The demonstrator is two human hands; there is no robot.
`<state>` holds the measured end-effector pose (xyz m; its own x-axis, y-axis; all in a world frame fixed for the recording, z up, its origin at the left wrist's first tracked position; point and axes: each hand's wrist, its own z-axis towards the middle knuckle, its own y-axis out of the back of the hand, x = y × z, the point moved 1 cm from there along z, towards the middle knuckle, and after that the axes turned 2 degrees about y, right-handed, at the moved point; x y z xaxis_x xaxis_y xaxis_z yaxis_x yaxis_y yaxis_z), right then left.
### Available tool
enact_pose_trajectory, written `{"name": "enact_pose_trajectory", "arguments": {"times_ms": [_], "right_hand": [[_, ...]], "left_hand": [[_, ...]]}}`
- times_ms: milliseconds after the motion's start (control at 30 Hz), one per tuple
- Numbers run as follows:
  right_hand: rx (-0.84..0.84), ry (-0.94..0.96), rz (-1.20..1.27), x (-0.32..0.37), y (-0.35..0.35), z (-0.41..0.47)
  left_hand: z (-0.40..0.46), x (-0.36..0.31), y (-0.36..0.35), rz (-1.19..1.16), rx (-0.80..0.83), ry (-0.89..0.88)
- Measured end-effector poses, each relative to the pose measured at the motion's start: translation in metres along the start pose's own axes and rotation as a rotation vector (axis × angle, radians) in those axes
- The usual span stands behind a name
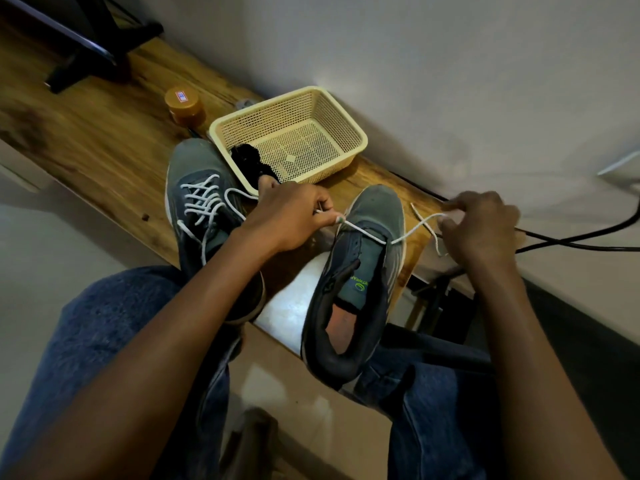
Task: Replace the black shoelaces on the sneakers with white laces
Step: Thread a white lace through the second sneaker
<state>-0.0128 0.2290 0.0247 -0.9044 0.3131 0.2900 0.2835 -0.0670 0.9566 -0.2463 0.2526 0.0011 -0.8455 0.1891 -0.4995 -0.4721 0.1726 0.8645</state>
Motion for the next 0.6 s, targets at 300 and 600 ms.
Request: {"name": "enact_pose_trajectory", "arguments": {"times_ms": [300, 600], "right_hand": [[0.360, 0.404, 0.554, 0.057, -0.012, -0.022], [-0.004, -0.054, 0.389, 0.015, -0.010, -0.002]], "left_hand": [[0.000, -0.014, 0.003, -0.225, -0.075, -0.022], [0.002, 0.022, 0.048, -0.395, -0.289, 0.106]]}}
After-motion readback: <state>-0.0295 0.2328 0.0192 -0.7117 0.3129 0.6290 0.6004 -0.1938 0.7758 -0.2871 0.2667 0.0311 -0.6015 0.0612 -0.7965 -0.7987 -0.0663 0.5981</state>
